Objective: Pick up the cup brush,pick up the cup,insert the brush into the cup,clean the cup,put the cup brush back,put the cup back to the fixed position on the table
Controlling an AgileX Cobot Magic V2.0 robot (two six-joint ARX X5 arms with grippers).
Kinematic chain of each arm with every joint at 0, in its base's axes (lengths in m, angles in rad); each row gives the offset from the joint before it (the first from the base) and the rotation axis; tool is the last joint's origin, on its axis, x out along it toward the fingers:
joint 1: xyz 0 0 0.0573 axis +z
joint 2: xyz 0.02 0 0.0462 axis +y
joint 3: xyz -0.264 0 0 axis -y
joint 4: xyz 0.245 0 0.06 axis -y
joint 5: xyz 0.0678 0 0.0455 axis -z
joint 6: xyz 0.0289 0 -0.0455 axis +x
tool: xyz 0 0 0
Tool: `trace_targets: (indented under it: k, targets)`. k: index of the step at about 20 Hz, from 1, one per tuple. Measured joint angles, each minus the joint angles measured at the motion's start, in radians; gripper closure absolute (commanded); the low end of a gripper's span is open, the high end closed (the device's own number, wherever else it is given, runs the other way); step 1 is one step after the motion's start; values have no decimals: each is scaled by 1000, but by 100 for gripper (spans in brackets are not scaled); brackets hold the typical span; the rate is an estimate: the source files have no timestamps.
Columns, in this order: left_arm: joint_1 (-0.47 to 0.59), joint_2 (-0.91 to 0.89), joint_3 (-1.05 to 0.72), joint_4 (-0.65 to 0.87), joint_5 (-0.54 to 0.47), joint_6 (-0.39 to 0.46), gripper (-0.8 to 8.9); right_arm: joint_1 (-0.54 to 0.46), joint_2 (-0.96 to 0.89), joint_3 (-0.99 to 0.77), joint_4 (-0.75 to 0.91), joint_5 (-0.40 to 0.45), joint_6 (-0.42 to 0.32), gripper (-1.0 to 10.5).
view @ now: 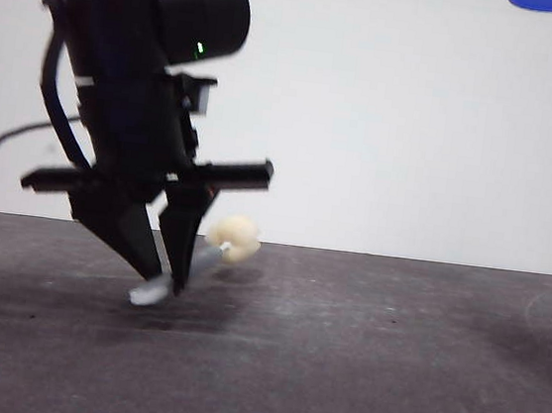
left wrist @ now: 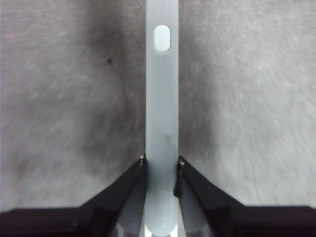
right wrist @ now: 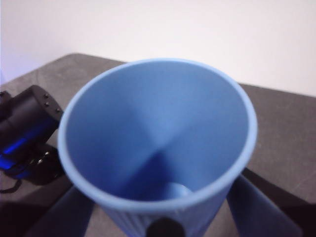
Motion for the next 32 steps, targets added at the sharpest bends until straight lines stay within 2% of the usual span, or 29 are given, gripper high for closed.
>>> trace_targets:
  k: [8,9,11,12,19,22,24,29,32]
  targets:
    - [11,70,0,57,1,0,801,0,3,0,-32,0,45,963]
    - [11,71,0,61,2,0,729,0,9,0,-32,0,48,963]
    - [11,71,0,60,9,0,463,0,29,0,-32,0,55,963]
    - [11,72,0,55,20,0,392,0,44,0,-32,0,55,963]
    - [10,41,2,5,30,13,395,0,190,0,31,0,85,963]
    - [10,-67,-2,-4,30,49,396,-24,248,0,124,-2,85,963]
    - [10,-172,-2,-24,48,83,396,-75,289,0,168,-25,85,963]
    - [10,-498,-2,-154,112,212,396,-263,417,-70,366,-229,76,963]
    - [10,-675,-2,-264,156,264,396,-338,535,-106,504,-336,45,963]
